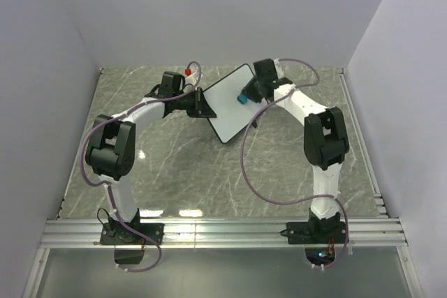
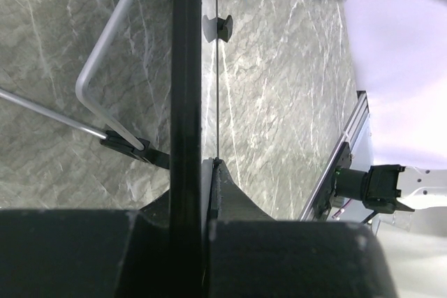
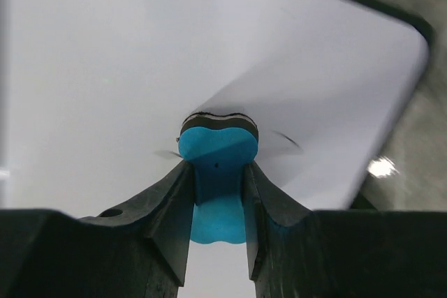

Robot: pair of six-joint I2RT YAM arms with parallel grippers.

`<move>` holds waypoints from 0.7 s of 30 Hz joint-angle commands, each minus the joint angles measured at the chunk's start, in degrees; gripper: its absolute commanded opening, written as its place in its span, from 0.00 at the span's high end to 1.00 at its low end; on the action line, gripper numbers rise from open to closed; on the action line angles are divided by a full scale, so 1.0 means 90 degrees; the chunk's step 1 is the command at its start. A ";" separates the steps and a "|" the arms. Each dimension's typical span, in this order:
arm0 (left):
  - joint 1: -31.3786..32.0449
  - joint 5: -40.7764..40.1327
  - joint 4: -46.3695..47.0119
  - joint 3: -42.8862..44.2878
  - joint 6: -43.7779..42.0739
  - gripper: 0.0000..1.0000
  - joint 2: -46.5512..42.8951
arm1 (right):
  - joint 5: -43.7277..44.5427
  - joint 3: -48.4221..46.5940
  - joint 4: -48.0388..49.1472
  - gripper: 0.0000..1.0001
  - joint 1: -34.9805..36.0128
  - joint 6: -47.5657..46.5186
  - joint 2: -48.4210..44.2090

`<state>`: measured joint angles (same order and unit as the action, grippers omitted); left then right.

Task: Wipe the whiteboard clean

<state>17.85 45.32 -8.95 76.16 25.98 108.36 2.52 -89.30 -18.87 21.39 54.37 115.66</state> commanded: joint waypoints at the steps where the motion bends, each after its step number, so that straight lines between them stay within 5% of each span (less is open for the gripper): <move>1: 0.0156 0.0384 -0.0187 -0.0113 -0.0220 1.00 -0.0311 | -0.0163 -0.1208 -0.0177 1.00 0.0075 0.0014 0.0547; 9: 0.0166 0.0423 -0.0226 -0.0054 -0.0211 1.00 -0.0291 | -0.0261 -0.1681 -0.0257 1.00 0.0114 0.0053 0.0851; 21: 0.0166 0.0511 -0.0129 -0.0113 -0.0123 1.00 -0.0321 | -0.0183 0.1444 0.0768 1.00 -0.0208 -0.0026 -0.0223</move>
<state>17.87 45.43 -8.91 76.12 27.05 108.36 1.56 -82.13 -12.27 20.10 54.61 113.67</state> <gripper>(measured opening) 0.078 0.372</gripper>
